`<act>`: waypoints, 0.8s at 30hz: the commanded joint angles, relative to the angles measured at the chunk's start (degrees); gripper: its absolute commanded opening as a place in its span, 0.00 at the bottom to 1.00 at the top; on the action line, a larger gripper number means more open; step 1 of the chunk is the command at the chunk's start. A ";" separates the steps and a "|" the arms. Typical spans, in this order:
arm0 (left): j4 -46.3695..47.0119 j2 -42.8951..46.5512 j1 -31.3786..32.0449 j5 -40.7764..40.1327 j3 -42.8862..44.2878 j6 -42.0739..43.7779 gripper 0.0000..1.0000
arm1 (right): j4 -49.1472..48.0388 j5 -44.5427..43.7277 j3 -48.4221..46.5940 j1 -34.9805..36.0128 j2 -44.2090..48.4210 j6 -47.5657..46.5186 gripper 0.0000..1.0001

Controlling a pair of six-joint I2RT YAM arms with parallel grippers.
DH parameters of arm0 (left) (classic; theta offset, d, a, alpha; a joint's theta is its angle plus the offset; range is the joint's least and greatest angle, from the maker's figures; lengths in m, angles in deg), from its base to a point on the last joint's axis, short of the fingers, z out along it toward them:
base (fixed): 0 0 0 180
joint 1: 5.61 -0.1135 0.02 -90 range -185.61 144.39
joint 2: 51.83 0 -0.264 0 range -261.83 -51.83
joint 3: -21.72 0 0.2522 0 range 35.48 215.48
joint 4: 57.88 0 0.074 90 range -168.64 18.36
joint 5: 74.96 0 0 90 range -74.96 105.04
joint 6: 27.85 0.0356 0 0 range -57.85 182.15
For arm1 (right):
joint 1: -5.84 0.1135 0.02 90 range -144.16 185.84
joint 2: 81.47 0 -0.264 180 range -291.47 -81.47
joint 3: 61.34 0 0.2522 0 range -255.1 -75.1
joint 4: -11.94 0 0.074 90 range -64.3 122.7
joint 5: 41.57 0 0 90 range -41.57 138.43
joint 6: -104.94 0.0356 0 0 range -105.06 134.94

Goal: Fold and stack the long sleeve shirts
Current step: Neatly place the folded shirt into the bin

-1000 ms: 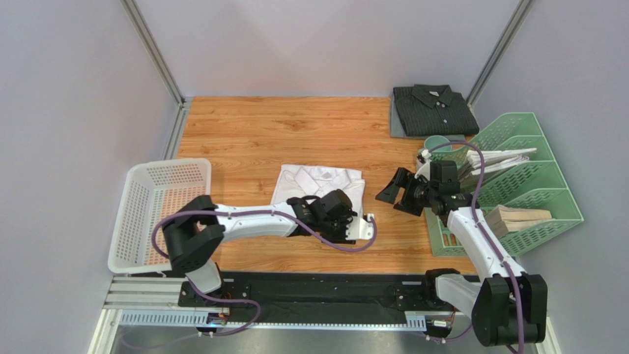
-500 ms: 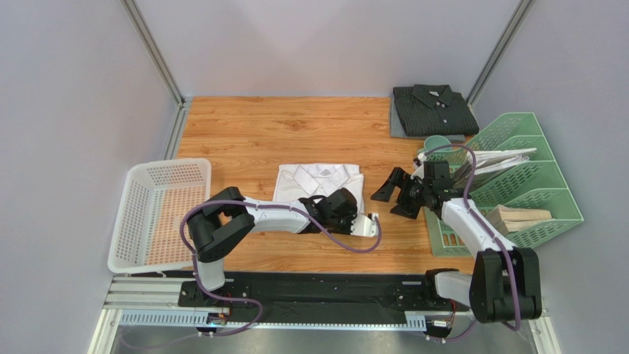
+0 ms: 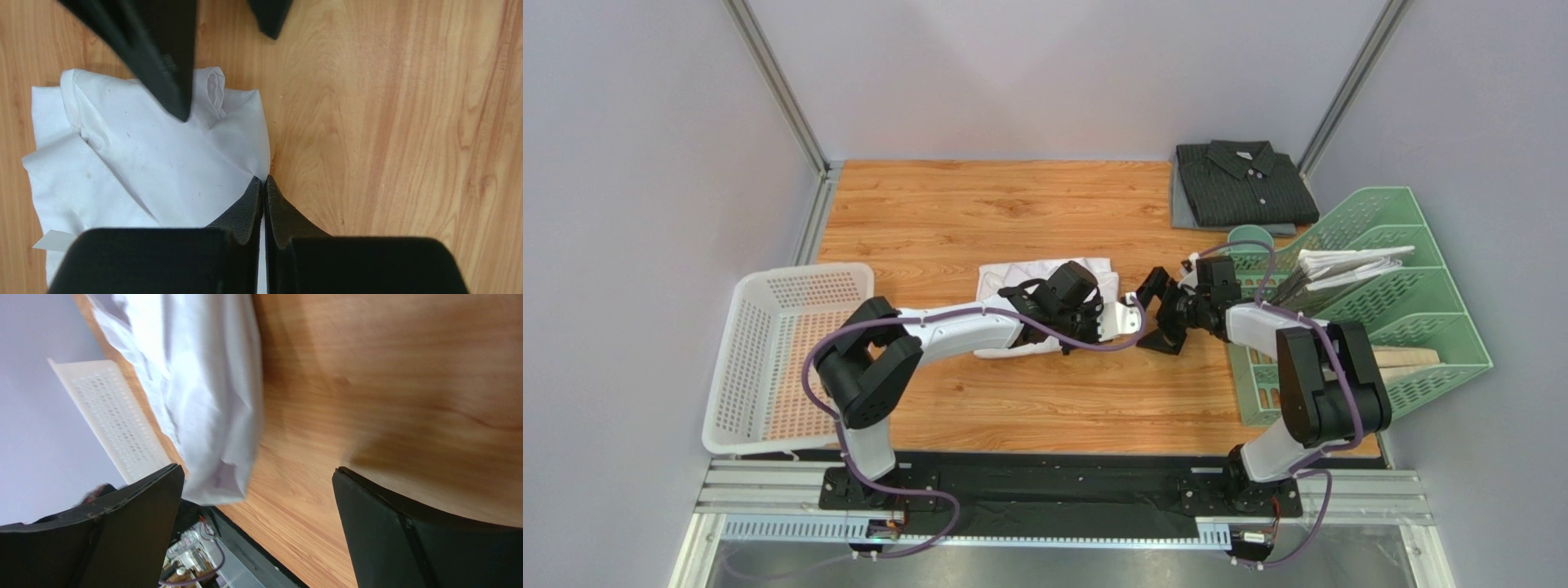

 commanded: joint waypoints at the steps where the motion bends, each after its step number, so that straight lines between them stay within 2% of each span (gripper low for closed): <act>1: -1.37 2.19 -0.37 3.27 2.59 -1.56 0.00 | -13.71 1.46 -1.30 0.97 -1.21 9.17 1.00; 8: -1.63 2.01 -1.95 4.32 3.90 -3.67 0.00 | -16.19 -2.05 -1.74 5.81 -7.35 12.00 1.00; 17: -2.69 2.28 -3.45 5.99 6.10 -6.05 0.00 | -18.38 -4.69 -7.62 7.30 -16.32 14.64 0.85; 23: -2.95 1.75 -3.97 6.61 6.98 -6.92 0.00 | -17.07 -10.31 -11.49 7.22 -18.87 14.82 0.78; 24: -2.86 1.66 -3.97 6.61 7.16 -7.36 0.00 | -16.98 -11.54 -12.19 7.22 -19.40 14.90 0.74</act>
